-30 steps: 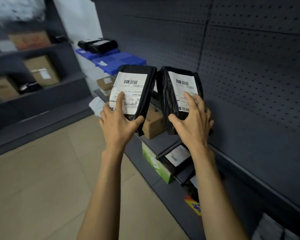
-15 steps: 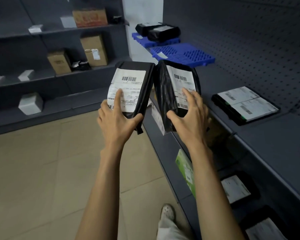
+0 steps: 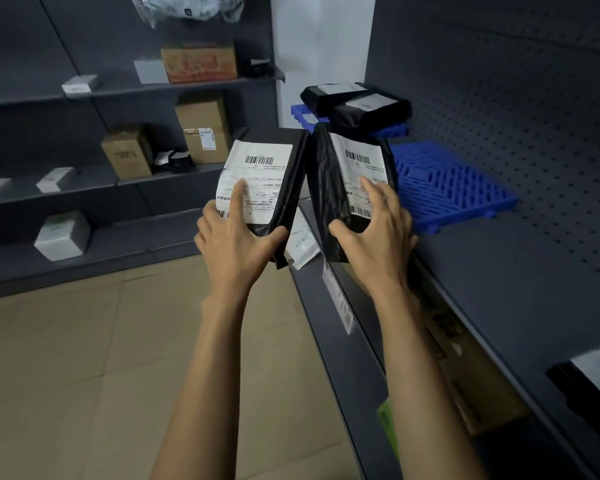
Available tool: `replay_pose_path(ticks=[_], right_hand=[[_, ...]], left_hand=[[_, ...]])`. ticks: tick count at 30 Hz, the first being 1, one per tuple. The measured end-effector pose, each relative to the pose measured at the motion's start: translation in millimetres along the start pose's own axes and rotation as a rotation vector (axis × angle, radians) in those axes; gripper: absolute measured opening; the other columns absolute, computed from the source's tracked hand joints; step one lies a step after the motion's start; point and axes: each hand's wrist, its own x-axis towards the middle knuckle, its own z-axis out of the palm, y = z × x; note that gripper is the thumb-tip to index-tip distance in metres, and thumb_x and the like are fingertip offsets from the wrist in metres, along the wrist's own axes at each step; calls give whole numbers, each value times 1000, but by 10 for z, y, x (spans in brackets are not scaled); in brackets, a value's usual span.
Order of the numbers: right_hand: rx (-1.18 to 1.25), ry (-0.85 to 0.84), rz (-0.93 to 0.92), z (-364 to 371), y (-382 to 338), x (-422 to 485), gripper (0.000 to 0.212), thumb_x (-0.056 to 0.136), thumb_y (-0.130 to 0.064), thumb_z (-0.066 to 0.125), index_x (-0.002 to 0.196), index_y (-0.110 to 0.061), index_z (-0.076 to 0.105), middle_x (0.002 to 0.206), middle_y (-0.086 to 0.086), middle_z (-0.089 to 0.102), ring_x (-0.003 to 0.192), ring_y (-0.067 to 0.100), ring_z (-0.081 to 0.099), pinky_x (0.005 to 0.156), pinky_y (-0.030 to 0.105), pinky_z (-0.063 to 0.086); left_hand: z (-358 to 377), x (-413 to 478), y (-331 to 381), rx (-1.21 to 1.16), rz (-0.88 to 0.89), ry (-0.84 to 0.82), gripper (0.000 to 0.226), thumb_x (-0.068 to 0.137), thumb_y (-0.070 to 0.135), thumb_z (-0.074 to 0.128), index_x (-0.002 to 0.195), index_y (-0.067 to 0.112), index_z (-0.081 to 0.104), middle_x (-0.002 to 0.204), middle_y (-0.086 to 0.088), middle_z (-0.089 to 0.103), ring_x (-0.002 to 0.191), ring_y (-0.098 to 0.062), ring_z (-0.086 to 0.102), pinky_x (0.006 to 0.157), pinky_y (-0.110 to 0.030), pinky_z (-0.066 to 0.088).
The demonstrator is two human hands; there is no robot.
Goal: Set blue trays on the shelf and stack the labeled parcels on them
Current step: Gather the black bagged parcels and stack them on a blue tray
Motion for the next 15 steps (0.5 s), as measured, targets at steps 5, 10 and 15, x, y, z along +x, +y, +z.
replay_pose_path(ticks=[5,10,15], right_hand=[[-15,8,14,498,-87,761,82,73,-48,65,148,-39,34,158,-11,25,142,26,24,107,53,25],[-59,56,48,1027,-151,1578,81,75,-48,64,148,-38,34,158,-11,25,141,26,26,108,52,25],[-96,118,106,1389,-312,2492,78,76,-49,64,148,-38,34,158,-11,25,141,28,26,109,55,25]], left_hand=[[350,856,-67,-17,6,-7,97,61,61,58,150,36,27,143,-15,34,131,-35,32,109,-48,25],[754,1859,-118,-36,57,-48,98,61,63,55,151,35,27,141,-16,35,130,-35,32,109,-48,25],[1111,2962,-48,-63,141,-106,94,70,57,68,151,34,26,142,-18,35,131,-37,31,109,-50,24]])
